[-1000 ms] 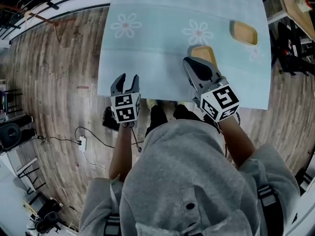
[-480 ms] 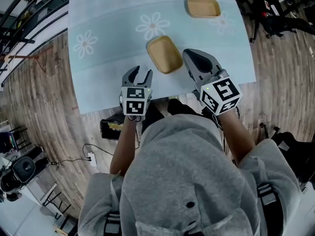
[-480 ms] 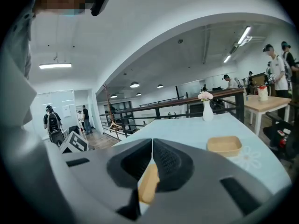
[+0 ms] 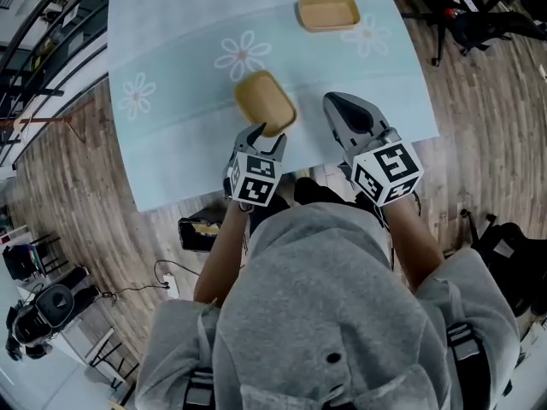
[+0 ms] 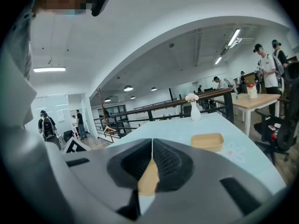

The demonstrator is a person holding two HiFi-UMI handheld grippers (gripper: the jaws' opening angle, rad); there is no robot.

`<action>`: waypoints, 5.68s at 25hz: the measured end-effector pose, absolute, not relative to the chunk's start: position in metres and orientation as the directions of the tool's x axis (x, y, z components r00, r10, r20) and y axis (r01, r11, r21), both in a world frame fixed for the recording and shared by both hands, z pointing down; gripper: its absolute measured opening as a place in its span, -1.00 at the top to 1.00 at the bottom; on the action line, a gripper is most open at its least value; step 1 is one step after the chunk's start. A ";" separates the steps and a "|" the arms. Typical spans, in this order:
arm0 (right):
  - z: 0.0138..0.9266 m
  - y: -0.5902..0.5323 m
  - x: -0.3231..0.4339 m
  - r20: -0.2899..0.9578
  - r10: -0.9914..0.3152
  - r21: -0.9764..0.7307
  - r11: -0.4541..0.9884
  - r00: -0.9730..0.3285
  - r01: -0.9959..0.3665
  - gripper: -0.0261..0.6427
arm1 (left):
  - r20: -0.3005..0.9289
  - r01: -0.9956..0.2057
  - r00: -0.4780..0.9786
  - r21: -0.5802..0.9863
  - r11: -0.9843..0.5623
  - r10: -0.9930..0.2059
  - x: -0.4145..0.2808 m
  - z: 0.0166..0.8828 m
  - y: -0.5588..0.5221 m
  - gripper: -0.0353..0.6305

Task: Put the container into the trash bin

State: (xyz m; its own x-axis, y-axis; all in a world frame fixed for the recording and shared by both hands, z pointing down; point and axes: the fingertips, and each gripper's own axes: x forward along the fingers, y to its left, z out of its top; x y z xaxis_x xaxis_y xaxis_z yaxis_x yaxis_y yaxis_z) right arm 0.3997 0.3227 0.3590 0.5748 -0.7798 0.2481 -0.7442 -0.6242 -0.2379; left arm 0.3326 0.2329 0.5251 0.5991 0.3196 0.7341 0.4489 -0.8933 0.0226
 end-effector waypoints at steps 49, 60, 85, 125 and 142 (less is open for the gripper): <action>0.306 0.128 0.274 0.212 -0.927 -0.215 -0.352 0.309 -0.911 0.83 | 0.742 0.134 0.665 -0.229 -0.964 -0.083 0.180 0.486 0.035 0.80; 0.311 0.021 0.132 0.227 -0.970 -0.200 -0.138 0.091 -0.970 0.83 | 0.741 -0.130 0.623 -0.217 -0.968 -0.250 0.008 0.491 -0.062 0.80; 0.389 -0.078 -0.047 0.455 -0.869 -0.169 0.129 -0.194 -0.977 0.83 | 0.848 -0.327 0.487 -0.046 -0.944 -0.210 -0.211 0.622 -0.095 0.79; 0.341 0.013 0.110 0.364 -0.910 -0.062 -0.235 0.197 -0.970 0.83 | 0.688 -0.253 0.704 0.011 -0.967 -0.176 -0.057 0.527 -0.125 0.75; 0.327 0.209 0.341 0.337 -0.746 -0.038 -0.620 0.574 -0.784 0.83 | 0.618 -0.075 0.785 0.039 -0.996 -0.035 0.166 0.450 -0.028 0.83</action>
State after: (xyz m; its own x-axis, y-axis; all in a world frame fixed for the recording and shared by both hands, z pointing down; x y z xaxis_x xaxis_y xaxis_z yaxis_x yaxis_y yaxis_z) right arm 0.3414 0.2090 0.3266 0.5742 -0.7462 0.3368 -0.7837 -0.6201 -0.0377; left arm 0.1659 -0.0284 0.4499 0.7854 -0.0348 0.6180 -0.0751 -0.9964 0.0393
